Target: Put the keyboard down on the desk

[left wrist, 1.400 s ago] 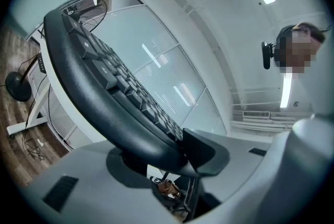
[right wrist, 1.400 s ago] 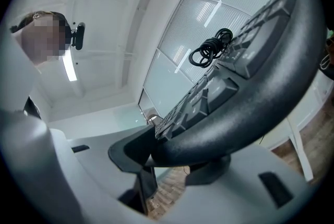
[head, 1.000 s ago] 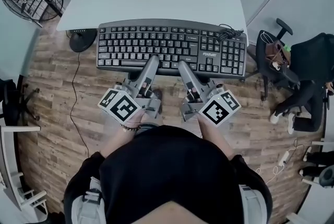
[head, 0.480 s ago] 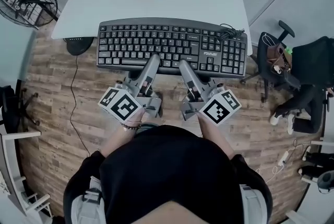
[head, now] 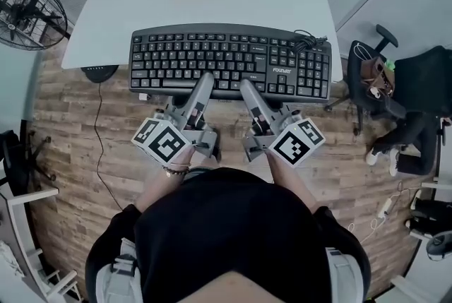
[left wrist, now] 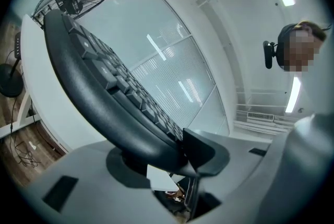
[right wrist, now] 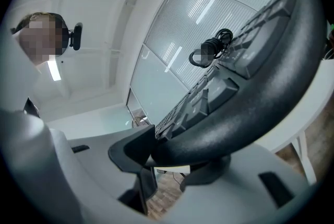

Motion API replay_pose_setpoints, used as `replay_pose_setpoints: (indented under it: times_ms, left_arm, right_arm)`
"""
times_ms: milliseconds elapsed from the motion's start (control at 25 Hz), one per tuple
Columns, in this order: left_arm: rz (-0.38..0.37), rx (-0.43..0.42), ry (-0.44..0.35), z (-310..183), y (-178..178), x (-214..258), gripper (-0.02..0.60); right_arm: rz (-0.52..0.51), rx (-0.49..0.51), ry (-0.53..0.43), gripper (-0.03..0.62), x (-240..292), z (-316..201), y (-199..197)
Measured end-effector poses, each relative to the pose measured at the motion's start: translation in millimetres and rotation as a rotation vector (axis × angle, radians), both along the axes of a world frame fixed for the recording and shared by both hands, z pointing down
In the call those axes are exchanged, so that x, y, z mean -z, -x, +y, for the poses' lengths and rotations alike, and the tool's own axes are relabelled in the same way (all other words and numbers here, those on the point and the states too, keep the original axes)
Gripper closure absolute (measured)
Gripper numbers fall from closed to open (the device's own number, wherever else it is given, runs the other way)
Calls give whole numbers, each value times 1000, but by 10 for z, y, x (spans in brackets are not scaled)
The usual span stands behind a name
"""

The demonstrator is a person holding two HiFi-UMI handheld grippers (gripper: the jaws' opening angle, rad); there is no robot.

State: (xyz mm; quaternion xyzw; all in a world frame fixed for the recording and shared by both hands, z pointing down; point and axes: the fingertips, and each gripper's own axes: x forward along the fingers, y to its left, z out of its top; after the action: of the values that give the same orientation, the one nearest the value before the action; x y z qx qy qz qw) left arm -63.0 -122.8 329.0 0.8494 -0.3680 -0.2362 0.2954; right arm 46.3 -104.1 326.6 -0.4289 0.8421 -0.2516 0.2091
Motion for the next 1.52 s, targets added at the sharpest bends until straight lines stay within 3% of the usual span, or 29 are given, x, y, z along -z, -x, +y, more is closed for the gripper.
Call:
replay_pose_setpoints:
  times_ms: [200,960,1520]
  left_arm:
    - [-6,-11,14,-413,-7,-7,399]
    - [-10,-56,35,-1229,9,-77,399]
    - [-16,-82,46,-1535,22,-164,399]
  right_arm:
    - [-3,-11,12,413,-5,-402,-5]
    - [-6,-50,35,413,-77,-1178,19]
    - [-22,-75,57,413,-176,-1463,39]
